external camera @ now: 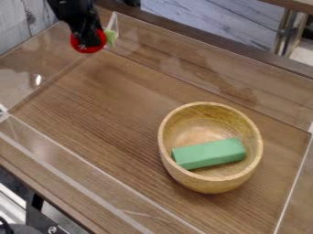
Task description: Move the red fruit to the left
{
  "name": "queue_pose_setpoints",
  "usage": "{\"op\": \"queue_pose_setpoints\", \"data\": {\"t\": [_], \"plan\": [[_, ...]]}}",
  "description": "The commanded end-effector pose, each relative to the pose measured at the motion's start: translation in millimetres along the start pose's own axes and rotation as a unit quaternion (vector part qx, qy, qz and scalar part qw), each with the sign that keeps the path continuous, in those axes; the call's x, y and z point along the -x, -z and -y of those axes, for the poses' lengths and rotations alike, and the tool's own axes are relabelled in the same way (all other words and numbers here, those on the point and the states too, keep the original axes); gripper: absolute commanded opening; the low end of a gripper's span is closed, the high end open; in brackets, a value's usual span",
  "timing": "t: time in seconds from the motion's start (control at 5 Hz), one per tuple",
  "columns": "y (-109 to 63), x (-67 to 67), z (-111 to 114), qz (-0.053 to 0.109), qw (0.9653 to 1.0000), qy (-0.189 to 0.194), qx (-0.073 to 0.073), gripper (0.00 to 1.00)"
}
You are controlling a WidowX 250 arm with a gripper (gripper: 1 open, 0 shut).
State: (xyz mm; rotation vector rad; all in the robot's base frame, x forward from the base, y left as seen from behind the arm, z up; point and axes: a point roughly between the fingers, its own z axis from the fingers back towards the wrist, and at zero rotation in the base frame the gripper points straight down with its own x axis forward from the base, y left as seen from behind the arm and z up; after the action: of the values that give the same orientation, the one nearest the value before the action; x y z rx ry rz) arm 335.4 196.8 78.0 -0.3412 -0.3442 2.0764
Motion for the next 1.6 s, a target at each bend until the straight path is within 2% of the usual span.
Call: {"op": "queue_pose_setpoints", "data": {"t": [0.0, 0.2, 0.4, 0.6, 0.8, 1.0, 1.4], "plan": [[-10.5, -4.6, 17.5, -0.003, 0.9994, 0.007, 0.033, 0.00], [-5.5, -11.8, 20.3, -0.005, 0.9993, 0.007, 0.036, 0.00], [-1.0, -9.9, 24.8, -0.008, 0.9993, 0.007, 0.037, 0.00], [2.8, -6.3, 26.8, -0.010, 0.9992, 0.007, 0.037, 1.00], [1.2, -1.1, 30.4, -0.007, 0.9993, 0.001, 0.037, 1.00], [-5.0, 2.5, 38.7, -0.011, 0.9995, -0.008, 0.029, 1.00], [-19.4, 19.0, 33.4, -0.019, 0.9995, 0.004, 0.023, 1.00]]}}
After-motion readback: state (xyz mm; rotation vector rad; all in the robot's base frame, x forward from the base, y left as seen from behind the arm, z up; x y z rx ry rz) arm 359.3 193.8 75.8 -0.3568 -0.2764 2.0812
